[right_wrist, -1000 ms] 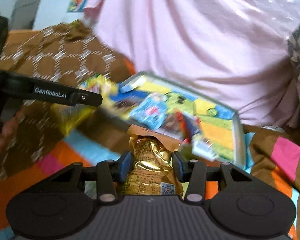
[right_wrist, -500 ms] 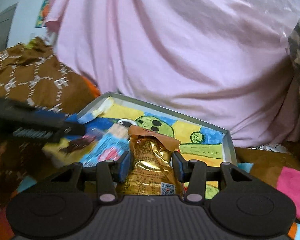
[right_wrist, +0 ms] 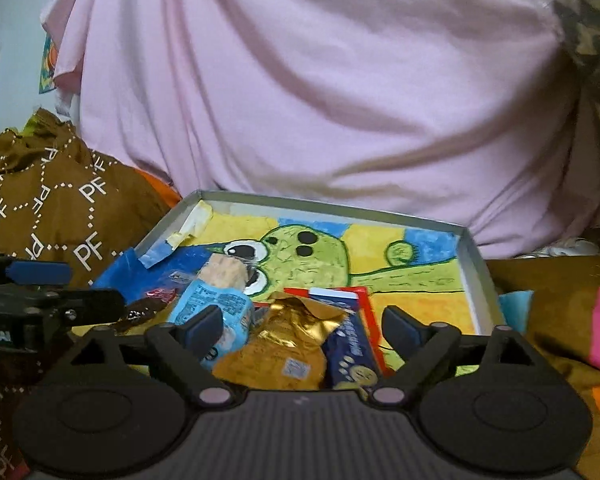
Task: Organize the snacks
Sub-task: 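Lower both packs into the tray and open both tools, then withdraw both open tools from the tray toward the cake and tangerine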
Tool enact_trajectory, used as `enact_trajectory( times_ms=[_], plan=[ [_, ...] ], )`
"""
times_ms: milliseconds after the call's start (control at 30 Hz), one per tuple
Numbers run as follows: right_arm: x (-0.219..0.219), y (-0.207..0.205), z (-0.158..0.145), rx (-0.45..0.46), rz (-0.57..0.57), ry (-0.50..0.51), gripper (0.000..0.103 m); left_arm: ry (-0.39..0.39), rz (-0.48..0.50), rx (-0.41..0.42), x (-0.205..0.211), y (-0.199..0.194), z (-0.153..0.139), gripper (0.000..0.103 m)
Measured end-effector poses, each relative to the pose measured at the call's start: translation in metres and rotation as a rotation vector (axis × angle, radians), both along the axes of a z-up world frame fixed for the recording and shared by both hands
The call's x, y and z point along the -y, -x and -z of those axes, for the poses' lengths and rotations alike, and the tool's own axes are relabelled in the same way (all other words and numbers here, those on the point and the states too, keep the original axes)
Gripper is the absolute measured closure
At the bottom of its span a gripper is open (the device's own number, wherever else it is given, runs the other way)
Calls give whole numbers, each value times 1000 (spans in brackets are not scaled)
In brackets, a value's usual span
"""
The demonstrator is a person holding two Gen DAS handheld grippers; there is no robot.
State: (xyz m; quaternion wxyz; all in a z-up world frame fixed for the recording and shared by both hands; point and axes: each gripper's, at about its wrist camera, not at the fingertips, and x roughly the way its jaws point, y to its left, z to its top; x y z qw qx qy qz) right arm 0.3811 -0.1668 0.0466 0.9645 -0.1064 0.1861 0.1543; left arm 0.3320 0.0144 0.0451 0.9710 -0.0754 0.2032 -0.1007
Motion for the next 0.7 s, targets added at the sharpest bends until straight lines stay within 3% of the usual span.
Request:
enact_trajectory(
  times_ms=[200, 467, 667, 700],
  plan=[
    [17, 28, -6, 79, 0, 17, 1, -41, 61, 0, -1, 28, 9, 1],
    [27, 35, -18, 74, 15, -8, 0, -105, 171, -106, 15, 32, 39, 1],
    [22, 34, -18, 65, -3, -6, 0, -120, 230, -234, 24, 7, 62, 17],
    [20, 33, -17, 63, -5, -5, 0, -130, 238, -251, 26, 4, 64, 24]
  ],
)
